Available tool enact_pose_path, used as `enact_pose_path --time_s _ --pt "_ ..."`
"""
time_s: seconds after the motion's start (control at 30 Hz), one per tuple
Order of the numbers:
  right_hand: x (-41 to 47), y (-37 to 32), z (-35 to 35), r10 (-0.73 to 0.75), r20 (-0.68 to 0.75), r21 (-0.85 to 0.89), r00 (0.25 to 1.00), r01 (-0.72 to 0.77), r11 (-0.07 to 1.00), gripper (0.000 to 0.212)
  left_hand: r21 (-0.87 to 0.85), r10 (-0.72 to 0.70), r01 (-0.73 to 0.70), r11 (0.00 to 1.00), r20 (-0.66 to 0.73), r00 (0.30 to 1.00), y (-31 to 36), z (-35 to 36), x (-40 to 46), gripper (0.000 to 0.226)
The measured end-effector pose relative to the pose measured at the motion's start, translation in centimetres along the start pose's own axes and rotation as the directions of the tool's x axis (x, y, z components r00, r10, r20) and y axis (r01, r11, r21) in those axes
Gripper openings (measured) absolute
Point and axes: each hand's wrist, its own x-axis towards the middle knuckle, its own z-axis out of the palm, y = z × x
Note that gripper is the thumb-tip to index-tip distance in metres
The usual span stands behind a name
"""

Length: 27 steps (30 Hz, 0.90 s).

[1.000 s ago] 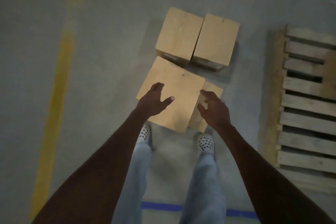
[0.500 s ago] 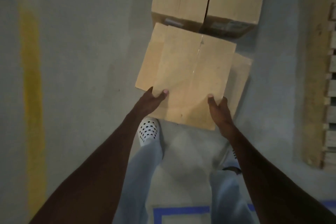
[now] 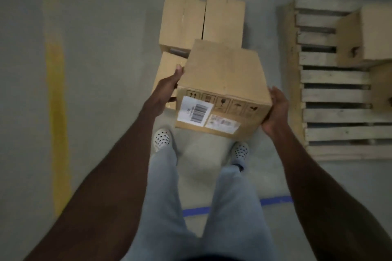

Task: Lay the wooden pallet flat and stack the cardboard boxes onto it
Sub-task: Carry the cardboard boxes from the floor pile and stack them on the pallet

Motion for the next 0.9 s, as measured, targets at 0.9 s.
enact_pose_path --time_s 0.9 --pt "-25.2 -15.7 -32.7 -0.037 -0.366 0.009 0.93 0.043 0.999 0.041 0.19 -0.088 0.029 0.981 0.312 0.946 8.7 39.7 -14.7 0.051"
